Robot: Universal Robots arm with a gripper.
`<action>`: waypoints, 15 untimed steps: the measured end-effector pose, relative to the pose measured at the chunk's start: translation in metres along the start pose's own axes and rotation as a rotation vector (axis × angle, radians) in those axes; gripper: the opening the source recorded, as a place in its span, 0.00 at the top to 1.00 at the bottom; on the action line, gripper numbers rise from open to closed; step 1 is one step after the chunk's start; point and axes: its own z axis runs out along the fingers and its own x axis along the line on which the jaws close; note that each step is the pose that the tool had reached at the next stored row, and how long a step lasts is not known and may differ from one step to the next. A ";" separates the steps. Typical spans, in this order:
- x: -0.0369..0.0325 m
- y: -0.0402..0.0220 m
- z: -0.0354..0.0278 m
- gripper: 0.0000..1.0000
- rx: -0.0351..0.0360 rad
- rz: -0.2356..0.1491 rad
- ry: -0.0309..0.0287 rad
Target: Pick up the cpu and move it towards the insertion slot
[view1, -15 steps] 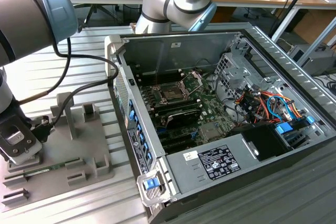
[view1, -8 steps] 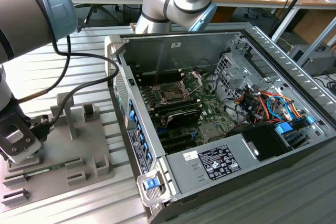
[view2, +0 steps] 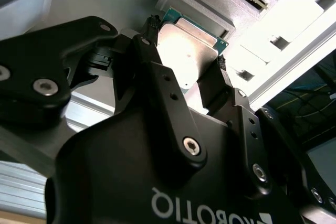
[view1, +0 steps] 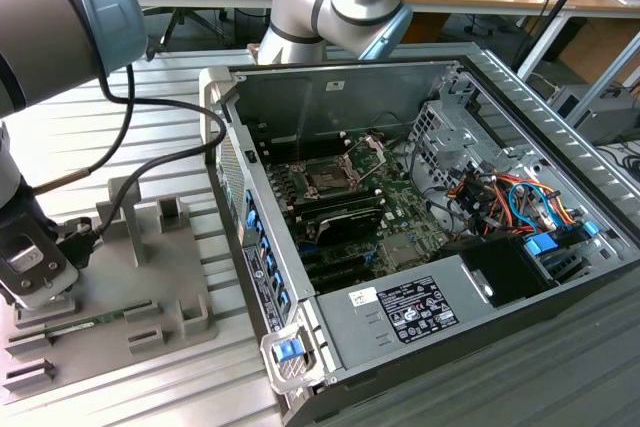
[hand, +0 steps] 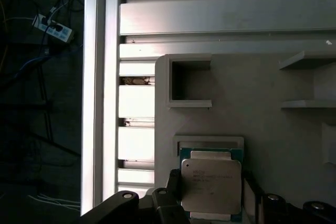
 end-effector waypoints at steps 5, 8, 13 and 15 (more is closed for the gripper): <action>0.0000 0.0001 -0.0024 0.45 0.0000 0.000 0.0001; 0.0000 0.0001 -0.0047 0.45 0.0000 0.000 0.0000; 0.0000 0.0002 -0.0067 0.45 0.0000 0.000 0.0001; 0.0000 0.0002 -0.0075 0.45 0.0000 0.000 0.0000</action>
